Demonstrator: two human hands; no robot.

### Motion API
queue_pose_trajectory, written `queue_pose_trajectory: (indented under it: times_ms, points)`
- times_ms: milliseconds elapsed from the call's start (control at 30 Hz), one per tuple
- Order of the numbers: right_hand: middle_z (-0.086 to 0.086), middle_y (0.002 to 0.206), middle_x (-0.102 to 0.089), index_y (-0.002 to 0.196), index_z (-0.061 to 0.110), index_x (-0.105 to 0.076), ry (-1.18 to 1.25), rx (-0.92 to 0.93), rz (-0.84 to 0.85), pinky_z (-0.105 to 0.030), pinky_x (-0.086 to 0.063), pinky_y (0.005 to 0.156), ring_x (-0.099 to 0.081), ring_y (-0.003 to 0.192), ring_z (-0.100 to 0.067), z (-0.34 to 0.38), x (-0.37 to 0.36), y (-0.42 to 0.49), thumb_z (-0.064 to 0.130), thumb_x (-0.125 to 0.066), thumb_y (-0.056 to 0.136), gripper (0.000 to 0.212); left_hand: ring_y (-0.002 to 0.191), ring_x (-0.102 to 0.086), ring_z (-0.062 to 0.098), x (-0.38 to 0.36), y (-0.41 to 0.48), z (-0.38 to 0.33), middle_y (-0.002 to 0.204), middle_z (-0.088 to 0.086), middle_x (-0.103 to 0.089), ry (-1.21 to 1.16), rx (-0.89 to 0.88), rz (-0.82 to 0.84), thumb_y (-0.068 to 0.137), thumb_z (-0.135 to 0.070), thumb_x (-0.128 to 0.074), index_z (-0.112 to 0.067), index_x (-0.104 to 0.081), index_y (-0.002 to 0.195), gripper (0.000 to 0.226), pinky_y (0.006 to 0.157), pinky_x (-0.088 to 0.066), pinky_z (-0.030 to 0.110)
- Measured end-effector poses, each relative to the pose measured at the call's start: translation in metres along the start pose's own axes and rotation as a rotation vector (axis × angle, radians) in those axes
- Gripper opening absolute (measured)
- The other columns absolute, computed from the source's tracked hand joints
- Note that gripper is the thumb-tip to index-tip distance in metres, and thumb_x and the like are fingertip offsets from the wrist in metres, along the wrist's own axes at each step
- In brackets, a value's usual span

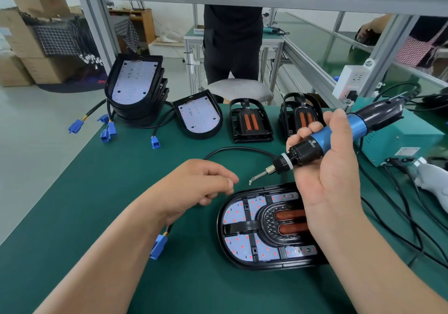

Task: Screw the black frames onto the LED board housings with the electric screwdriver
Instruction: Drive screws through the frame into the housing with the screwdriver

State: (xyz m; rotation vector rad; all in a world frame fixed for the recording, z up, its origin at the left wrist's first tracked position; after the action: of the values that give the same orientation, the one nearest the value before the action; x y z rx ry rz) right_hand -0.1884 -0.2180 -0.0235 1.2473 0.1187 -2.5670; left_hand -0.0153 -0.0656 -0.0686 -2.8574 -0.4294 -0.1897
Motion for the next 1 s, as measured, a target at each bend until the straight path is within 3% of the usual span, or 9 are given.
queue_pose_trajectory:
  times_ms: [133, 233, 367, 467, 700, 833, 900, 1000]
  points:
    - [0.001, 0.084, -0.059, 0.108, 0.017, -0.059, 0.003, -0.012, 0.024, -0.033, -0.053, 0.078, -0.059, 0.075, -0.016, -0.003, -0.003, -0.004, 0.034, -0.074, 0.098, 0.024, 0.057, -0.045, 0.003, -0.001, -0.002, -0.001, 0.067, -0.012, -0.061, 0.062, -0.021, 0.017, 0.082, -0.031, -0.077, -0.023, -0.083, 0.100, 0.020, 0.055, -0.037, 0.014]
    - [0.001, 0.084, -0.059, 0.106, 0.018, -0.059, 0.018, -0.011, 0.022, -0.032, -0.052, 0.078, -0.059, 0.075, -0.016, -0.004, -0.003, -0.004, 0.034, -0.072, 0.099, 0.022, 0.072, -0.060, 0.002, -0.008, -0.003, -0.006, 0.082, -0.008, -0.074, 0.075, -0.068, 0.048, 0.084, -0.028, -0.085, -0.025, -0.084, 0.102, 0.019, 0.065, -0.045, 0.011]
    - [0.001, 0.085, -0.059, 0.104, 0.019, -0.060, 0.025, -0.013, 0.029, -0.032, -0.052, 0.079, -0.059, 0.076, -0.016, -0.004, -0.005, -0.005, 0.035, -0.072, 0.099, 0.021, 0.096, -0.070, 0.008, -0.013, -0.003, -0.007, 0.107, 0.006, -0.081, 0.070, -0.099, 0.055, 0.088, -0.021, -0.085, -0.022, -0.084, 0.105, 0.017, 0.091, -0.054, 0.020]
    - [0.002, 0.085, -0.059, 0.104, 0.019, -0.061, 0.028, -0.014, 0.028, -0.032, -0.053, 0.078, -0.059, 0.076, -0.015, -0.005, -0.005, -0.007, 0.035, -0.072, 0.099, 0.021, 0.097, -0.072, 0.007, -0.016, -0.003, -0.009, 0.107, 0.004, -0.081, 0.040, -0.111, 0.059, 0.082, -0.028, -0.084, -0.024, -0.085, 0.101, 0.020, 0.089, -0.053, 0.015]
    - [0.002, 0.084, -0.060, 0.105, 0.020, -0.059, 0.019, -0.013, 0.036, -0.031, -0.053, 0.079, -0.059, 0.076, -0.014, -0.006, -0.006, -0.008, 0.034, -0.070, 0.101, 0.018, 0.099, -0.074, 0.007, -0.019, 0.000, -0.009, 0.102, -0.001, -0.082, 0.039, -0.140, 0.043, 0.082, -0.033, -0.082, -0.026, -0.086, 0.098, 0.018, 0.092, -0.054, 0.018]
    - [0.002, 0.085, -0.059, 0.112, 0.018, -0.057, -0.006, 0.004, 0.051, -0.031, -0.052, 0.079, -0.059, 0.075, -0.014, -0.006, -0.007, -0.007, 0.030, -0.067, 0.104, 0.018, 0.099, -0.074, 0.017, -0.015, -0.001, -0.013, 0.099, -0.002, -0.080, 0.144, -0.194, -0.035, 0.091, -0.023, -0.083, -0.029, -0.085, 0.094, 0.007, 0.097, -0.056, 0.034]
    - [0.002, 0.085, -0.058, 0.116, 0.017, -0.054, -0.022, 0.024, 0.066, -0.031, -0.052, 0.080, -0.058, 0.076, -0.014, -0.004, -0.009, -0.008, 0.029, -0.067, 0.105, 0.020, 0.096, -0.072, 0.020, -0.014, -0.002, -0.017, 0.097, -0.003, -0.077, 0.222, -0.227, -0.082, 0.092, -0.022, -0.082, -0.030, -0.085, 0.090, 0.008, 0.092, -0.055, 0.035]
    - [0.002, 0.086, -0.058, 0.121, 0.017, -0.054, -0.042, 0.051, 0.102, -0.032, -0.052, 0.081, -0.058, 0.077, -0.014, 0.000, -0.013, -0.009, 0.030, -0.067, 0.105, 0.024, 0.077, -0.064, 0.007, -0.015, -0.007, -0.024, 0.088, -0.009, -0.069, 0.299, -0.290, -0.124, 0.093, -0.021, -0.080, -0.027, -0.084, 0.089, 0.009, 0.072, -0.046, 0.017]
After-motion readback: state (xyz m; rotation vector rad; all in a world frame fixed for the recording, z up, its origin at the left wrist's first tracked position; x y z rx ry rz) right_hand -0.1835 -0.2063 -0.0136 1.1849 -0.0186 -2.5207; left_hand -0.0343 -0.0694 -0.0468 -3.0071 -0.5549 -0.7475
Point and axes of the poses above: each hand's wrist, its own y-axis towards the middle knuckle, its own x-axis out of the back of the hand, z = x × y, the point moved 8 cm from there along y, towards the middle knuckle
